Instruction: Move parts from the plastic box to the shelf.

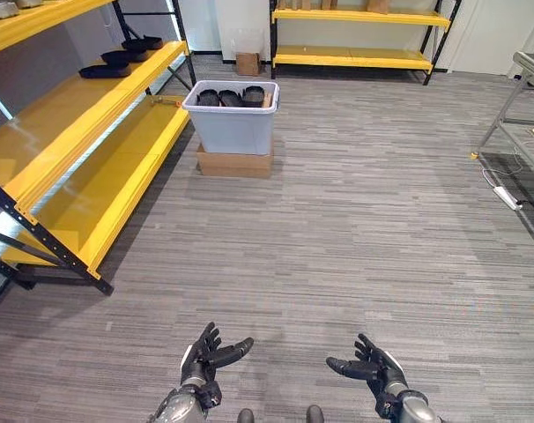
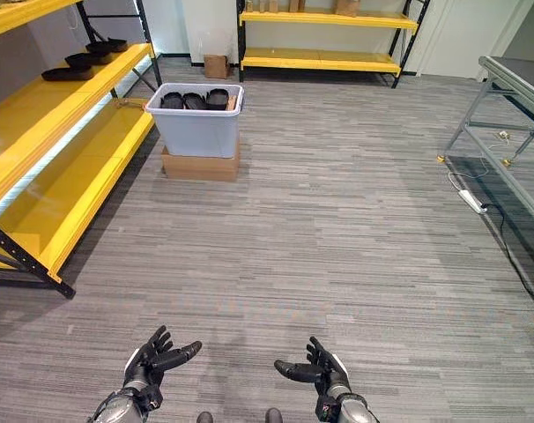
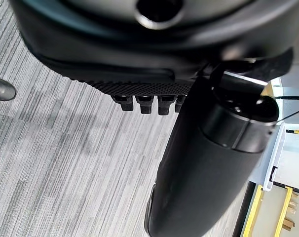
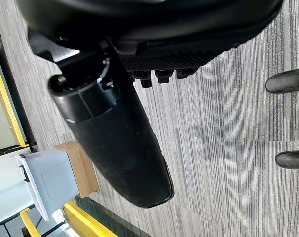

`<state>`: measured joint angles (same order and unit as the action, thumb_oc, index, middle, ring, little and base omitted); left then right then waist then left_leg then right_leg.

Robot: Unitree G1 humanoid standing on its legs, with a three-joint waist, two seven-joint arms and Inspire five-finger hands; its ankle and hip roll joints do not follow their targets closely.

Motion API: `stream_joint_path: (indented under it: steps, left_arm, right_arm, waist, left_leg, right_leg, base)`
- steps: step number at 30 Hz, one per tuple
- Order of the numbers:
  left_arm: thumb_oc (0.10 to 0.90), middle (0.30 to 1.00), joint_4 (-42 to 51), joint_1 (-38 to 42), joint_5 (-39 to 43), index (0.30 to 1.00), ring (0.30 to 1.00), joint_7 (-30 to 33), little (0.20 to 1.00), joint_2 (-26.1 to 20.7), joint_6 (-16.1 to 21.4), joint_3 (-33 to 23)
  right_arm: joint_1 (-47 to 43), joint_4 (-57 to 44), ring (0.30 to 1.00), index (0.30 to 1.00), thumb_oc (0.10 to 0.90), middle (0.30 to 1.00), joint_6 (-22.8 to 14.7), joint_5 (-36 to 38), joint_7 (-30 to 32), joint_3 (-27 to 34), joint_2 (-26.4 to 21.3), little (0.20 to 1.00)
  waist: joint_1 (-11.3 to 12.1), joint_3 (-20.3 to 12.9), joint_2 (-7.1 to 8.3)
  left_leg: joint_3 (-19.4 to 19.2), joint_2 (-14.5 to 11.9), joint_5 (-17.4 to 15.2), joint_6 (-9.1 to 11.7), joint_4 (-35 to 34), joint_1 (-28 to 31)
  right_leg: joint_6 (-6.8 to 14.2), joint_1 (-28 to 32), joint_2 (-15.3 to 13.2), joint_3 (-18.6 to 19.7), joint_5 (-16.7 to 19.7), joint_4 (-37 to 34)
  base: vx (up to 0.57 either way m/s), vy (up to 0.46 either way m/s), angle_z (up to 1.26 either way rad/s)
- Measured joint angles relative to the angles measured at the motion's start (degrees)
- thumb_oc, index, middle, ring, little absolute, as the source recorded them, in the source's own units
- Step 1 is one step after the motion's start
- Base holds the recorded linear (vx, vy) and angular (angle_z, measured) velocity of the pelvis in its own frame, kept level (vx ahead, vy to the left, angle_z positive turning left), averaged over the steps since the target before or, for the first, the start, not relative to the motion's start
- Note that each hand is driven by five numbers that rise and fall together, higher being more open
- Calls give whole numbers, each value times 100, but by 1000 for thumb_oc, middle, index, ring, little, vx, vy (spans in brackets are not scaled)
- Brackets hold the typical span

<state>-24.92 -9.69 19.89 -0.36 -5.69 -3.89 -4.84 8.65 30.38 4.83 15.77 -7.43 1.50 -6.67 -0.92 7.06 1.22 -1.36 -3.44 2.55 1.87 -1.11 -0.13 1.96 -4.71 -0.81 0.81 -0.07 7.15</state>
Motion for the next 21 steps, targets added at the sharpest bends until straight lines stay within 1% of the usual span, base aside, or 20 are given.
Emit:
stream_joint_path:
  steps: [1,2,3,4,5,6,7,8,9,10,11,12,13,14,16,17,18,20,21]
  left_arm:
    - [900,1000,-3,16,-4,1000,1000,-6,1000,28,-1,14]
    - [900,1000,-153,189,-10,1000,1000,-14,1000,146,-7,65]
    - [900,1000,-265,297,-11,1000,1000,-3,1000,370,-12,76]
    - [900,1000,-317,288,-14,1000,1000,-19,1000,486,-27,117]
    - [900,1000,-353,314,-48,1000,1000,-31,1000,460,-69,210]
    - [900,1000,-303,319,-48,1000,1000,-31,1000,414,-59,230]
    - [900,1000,-234,355,-49,1000,1000,-30,1000,371,-58,220]
    - [900,1000,-199,363,-51,1000,1000,-9,1000,339,-70,182]
    - [900,1000,-209,371,-50,1000,1000,11,1000,285,-81,137]
    - [900,1000,-170,416,-52,1000,1000,7,1000,212,-91,68]
    - [900,1000,-224,483,-54,1000,1000,13,1000,163,-98,0]
    - [900,1000,-352,575,-55,1000,1000,30,1000,108,-114,-47]
    - [900,1000,-422,623,-55,1000,1000,30,1000,115,-115,-38]
    - [900,1000,-400,630,-55,1000,1000,22,1000,114,-110,18]
    - [900,1000,-394,626,-53,1000,1000,13,1000,144,-110,130]
    - [900,1000,-395,583,-54,1000,1000,11,1000,158,-114,180]
    - [900,1000,-393,522,-54,1000,1000,8,1000,161,-118,251]
    - [900,1000,-391,438,-54,1000,1000,3,1000,170,-121,299]
    - [900,1000,-385,323,-49,1000,1000,1,1000,128,-122,333]
  right_arm:
    - [-50,13,1000,1000,900,1000,-14,-1,-2,2,-26,1000]
    - [-32,110,1000,1000,900,1000,-140,-1,0,23,-74,1000]
    - [-23,63,1000,1000,900,1000,-170,0,-4,42,-261,1000]
    - [28,35,1000,1000,900,1000,-182,-6,-2,42,-452,1000]
    - [141,105,1000,1000,900,1000,-105,-3,51,84,-431,1000]
    - [180,99,1000,1000,900,1000,-80,-3,40,75,-397,1000]
    - [184,102,1000,1000,900,1000,-61,-3,44,76,-338,1000]
    - [216,104,1000,1000,900,1000,-45,-3,45,88,-231,1000]
    - [254,56,1000,1000,900,1000,-48,1,46,95,-136,1000]
    - [362,-281,1000,1000,900,1000,-100,9,34,120,-58,1000]
    - [318,-286,1000,1000,900,1000,-129,14,47,106,-18,1000]
    - [282,-280,1000,1000,900,1000,-75,10,87,102,-26,1000]
    - [271,-295,1000,1000,900,1000,-70,11,145,117,-62,1000]
    - [261,-305,1000,1000,900,1000,-71,12,175,136,-66,1000]
    - [251,-305,1000,1000,900,1000,-69,12,187,158,-77,1000]
    - [238,-308,1000,1000,900,1000,-69,11,187,157,-76,1000]
    - [256,-308,1000,1000,900,1000,-69,11,187,162,-74,1000]
    - [269,-291,1000,1000,900,1000,-65,10,205,161,-90,1000]
    - [308,-292,1000,1000,900,1000,-69,11,218,154,-97,1000]
  waist:
    - [-3,74,-30]
    - [-127,241,-84]
    - [-175,447,-413]
    - [-197,495,-724]
    - [-258,510,-883]
    - [-255,513,-899]
    - [-228,556,-927]
    - [-203,677,-812]
    - [-243,653,-806]
    - [-327,722,-661]
    - [-341,833,-525]
    - [-388,905,-484]
    - [-407,929,-568]
    - [-448,926,-595]
    - [-488,898,-642]
    - [-483,842,-667]
    - [-517,698,-701]
    - [-586,474,-770]
    - [-710,186,-773]
  left_leg:
    - [11,57,-95,-45,218,-15]
    - [-101,252,-686,-290,1532,-366]
    - [-248,190,-1204,-435,2533,-557]
    - [-217,10,-1595,-474,2612,-575]
    - [-153,-55,-1719,-536,2713,-556]
    - [-130,-59,-1717,-542,2607,-605]
    - [-135,-50,-1652,-628,2333,-527]
    - [-60,10,-1467,-539,1667,-307]
    - [32,179,-1376,-559,1340,-211]
    - [46,235,-1326,-806,1691,-265]
    - [95,306,-1273,-721,1568,-93]
    - [150,363,-1275,-767,1593,-82]
    - [256,340,-1327,-744,1643,-143]
    - [320,335,-1321,-788,1649,-172]
    - [492,313,-1413,-768,1678,-170]
    - [545,264,-1553,-633,1721,-148]
    - [691,213,-1678,-624,1819,-168]
    - [866,101,-1887,-520,1903,-181]
    - [1029,-10,-2036,-398,1956,-164]
  right_leg:
    - [78,-11,-33,31,-76,194]
    - [271,-81,-167,16,-251,844]
    - [298,-343,-50,31,-235,1765]
    - [361,-532,138,41,-83,2271]
    - [293,-886,260,109,229,2897]
    - [258,-1057,287,55,109,2999]
    - [120,-1128,279,1,4,2894]
    - [-17,-1214,405,-46,-96,2639]
    - [-17,-1112,385,-64,-135,1898]
    - [185,-1033,343,1,-162,1197]
    - [109,-1032,279,15,-166,1085]
    - [-16,-982,202,-53,-54,444]
    - [-66,-991,138,-148,72,-250]
    - [-59,-1106,97,-204,74,-361]
    - [-56,-1309,-103,-330,84,-321]
    - [-73,-1373,-140,-504,96,-205]
    - [-82,-1381,-130,-453,100,-130]
    - [-78,-1320,64,-252,152,55]
    - [-47,-1132,224,-133,230,37]
  base:
    - [123,245,-7]
    - [130,233,3]
    - [163,181,6]
    - [190,132,-8]
    - [144,67,1]
    - [215,24,10]
    - [228,1,21]
    - [228,1,28]
    - [269,-40,47]
    - [265,-53,36]
    - [461,-111,31]
    - [395,-127,24]
    - [317,-106,38]
    - [233,-86,52]
    - [345,-136,48]
    - [605,-293,43]
    - [438,-231,47]
    - [327,-178,51]
    - [390,-235,56]
